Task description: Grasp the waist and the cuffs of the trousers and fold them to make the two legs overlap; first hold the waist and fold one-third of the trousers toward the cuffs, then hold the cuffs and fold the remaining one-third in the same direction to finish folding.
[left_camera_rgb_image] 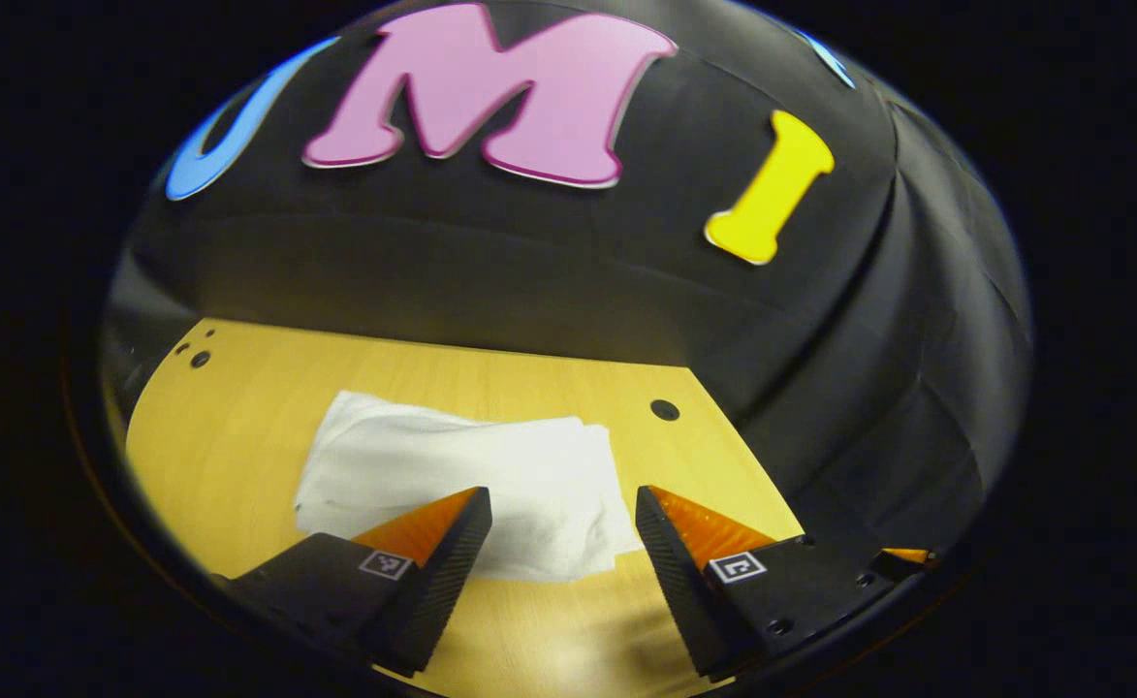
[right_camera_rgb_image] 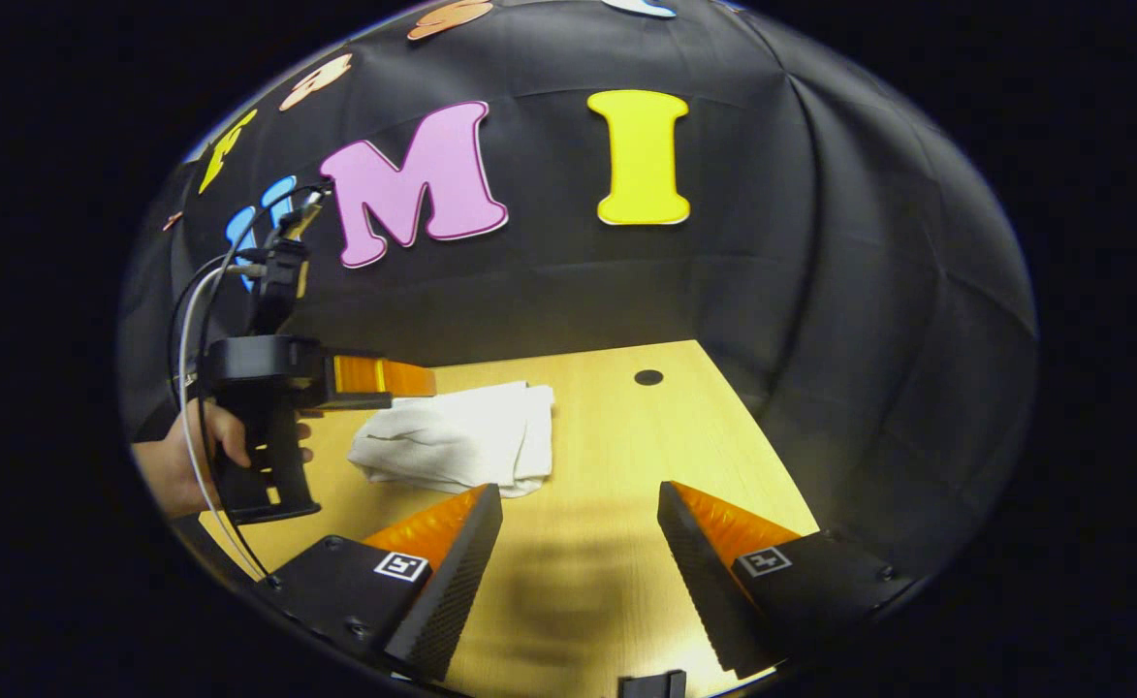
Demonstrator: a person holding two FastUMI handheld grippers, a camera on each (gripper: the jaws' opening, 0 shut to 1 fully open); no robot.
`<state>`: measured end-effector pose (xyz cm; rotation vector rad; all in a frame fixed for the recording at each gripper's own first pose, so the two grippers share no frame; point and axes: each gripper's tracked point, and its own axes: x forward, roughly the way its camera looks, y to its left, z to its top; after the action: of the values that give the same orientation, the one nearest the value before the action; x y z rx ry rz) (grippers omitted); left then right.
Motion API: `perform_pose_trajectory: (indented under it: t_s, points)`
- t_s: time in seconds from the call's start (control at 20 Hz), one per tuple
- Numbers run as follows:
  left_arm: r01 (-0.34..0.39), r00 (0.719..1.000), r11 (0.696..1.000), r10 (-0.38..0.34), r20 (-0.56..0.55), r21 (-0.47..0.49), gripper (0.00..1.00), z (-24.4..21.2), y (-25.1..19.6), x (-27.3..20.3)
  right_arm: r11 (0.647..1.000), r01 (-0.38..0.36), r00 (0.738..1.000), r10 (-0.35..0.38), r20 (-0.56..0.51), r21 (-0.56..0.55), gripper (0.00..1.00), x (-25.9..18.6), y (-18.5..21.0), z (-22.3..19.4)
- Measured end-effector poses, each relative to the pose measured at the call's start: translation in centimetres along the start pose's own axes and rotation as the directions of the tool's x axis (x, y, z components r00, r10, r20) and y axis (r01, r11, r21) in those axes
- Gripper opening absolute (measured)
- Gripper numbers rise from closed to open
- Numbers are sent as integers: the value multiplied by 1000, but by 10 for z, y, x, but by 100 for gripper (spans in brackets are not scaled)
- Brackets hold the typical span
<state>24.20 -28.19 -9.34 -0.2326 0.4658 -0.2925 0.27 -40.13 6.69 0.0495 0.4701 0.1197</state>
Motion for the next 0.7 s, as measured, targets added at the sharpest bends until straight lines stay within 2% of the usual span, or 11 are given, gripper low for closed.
perform_pose_trajectory:
  t_s: [0.05,0.1,0.15,0.2,0.25,0.4,0.5,0.7]
  points:
    - [-39,999,999,40,29,-33,96,1,18,-20,1000,-16,1000,16,9,-18,99,1,3,7]
    - [-69,995,995,74,61,-72,92,4,35,-38,999,-31,999,31,6,-38,99,5,7,10]
    - [-89,991,990,99,91,-106,96,7,50,-59,998,-42,999,42,-1,-52,99,6,11,12]
    - [-109,985,985,125,119,-130,96,9,67,-79,997,-46,999,46,-10,-56,99,7,13,14]
    - [-138,977,981,157,144,-134,96,11,84,-100,998,-46,999,45,-17,-46,99,8,15,17]
    - [-267,936,962,274,219,-63,96,14,137,-164,1000,-27,1000,27,-8,9,99,8,29,32]
    - [-295,918,954,297,263,-49,96,15,151,-206,999,-33,999,33,11,9,99,2,46,40]
    - [-279,900,960,265,347,-11,96,0,142,-273,997,-55,998,57,36,-53,99,-25,84,38]
